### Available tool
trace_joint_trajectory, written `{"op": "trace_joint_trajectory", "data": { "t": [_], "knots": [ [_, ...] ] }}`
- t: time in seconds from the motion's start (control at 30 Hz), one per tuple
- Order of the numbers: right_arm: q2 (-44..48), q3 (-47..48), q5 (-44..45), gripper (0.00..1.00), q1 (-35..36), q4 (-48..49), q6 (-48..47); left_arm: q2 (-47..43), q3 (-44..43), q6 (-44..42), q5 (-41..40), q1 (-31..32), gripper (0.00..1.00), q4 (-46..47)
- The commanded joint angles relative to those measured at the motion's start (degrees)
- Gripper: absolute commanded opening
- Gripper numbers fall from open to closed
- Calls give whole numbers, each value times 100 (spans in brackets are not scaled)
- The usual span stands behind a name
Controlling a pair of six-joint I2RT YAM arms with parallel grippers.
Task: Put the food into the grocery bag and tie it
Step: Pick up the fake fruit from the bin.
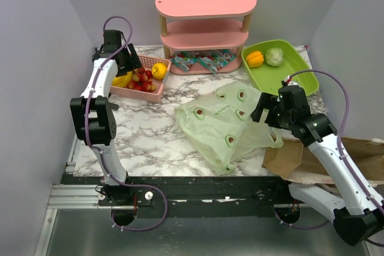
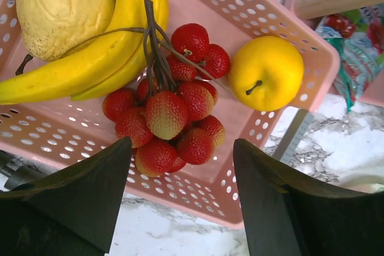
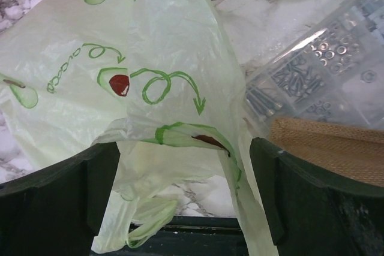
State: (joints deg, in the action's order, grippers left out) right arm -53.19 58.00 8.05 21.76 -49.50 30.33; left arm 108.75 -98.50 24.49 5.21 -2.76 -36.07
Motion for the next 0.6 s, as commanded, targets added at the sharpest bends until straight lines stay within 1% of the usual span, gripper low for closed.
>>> {"op": "trace_joint_trajectory", "data": {
  "t": [0.0, 0.07, 0.33, 0.4, 0.47, 0.57],
  "knots": [
    [165, 98, 565, 100, 4, -200, -56, 509, -516, -85, -445, 9, 67, -150],
    [152, 132, 513, 100, 4, -204, -65, 739, -771, -100, -477, 26, 65, -262],
    [159, 133, 340, 100, -2, -170, -160, 1267, -1108, -58, -470, 30, 65, -290],
    [182, 133, 304, 100, 6, -174, -173, 1377, -1205, -80, -651, 30, 65, -310],
    [203, 133, 280, 100, 2, -167, -177, 1504, -1344, -106, -661, 35, 63, -361],
    [230, 116, 243, 100, 4, -131, -201, 1692, -1552, -112, -641, 30, 58, -441]
  ]
}}
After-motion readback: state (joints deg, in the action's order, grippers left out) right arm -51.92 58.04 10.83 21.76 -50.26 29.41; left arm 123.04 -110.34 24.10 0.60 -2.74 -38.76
